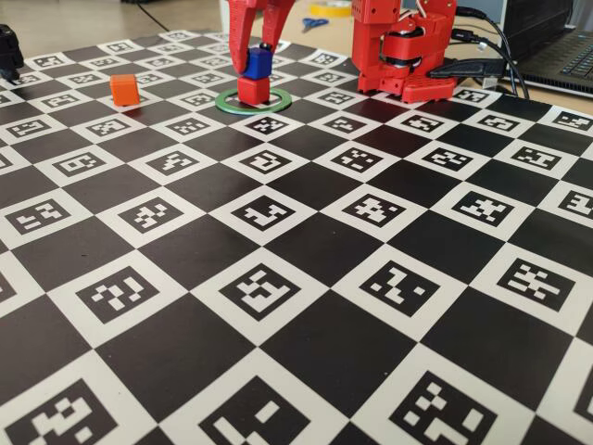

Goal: Grab the red cube then put it in the green circle then put the blue cube on top and finally the orange cube on top

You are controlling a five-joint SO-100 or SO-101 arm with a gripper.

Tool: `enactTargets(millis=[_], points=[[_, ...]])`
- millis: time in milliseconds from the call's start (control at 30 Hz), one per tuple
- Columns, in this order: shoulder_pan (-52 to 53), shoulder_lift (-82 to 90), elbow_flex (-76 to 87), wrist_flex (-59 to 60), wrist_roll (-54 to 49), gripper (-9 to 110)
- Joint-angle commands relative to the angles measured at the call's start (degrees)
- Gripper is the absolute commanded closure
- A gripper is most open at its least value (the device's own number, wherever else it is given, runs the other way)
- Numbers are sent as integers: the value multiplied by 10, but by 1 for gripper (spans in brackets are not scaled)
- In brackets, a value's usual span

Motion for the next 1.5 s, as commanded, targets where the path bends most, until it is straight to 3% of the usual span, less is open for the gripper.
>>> enactTargets(millis=[0, 433, 933, 1467], points=[[4, 14, -6, -8, 5, 65], [7, 18, -11, 9, 0, 52], [18, 25, -119, 126, -4, 52], [15, -40, -363, 258, 36, 52]])
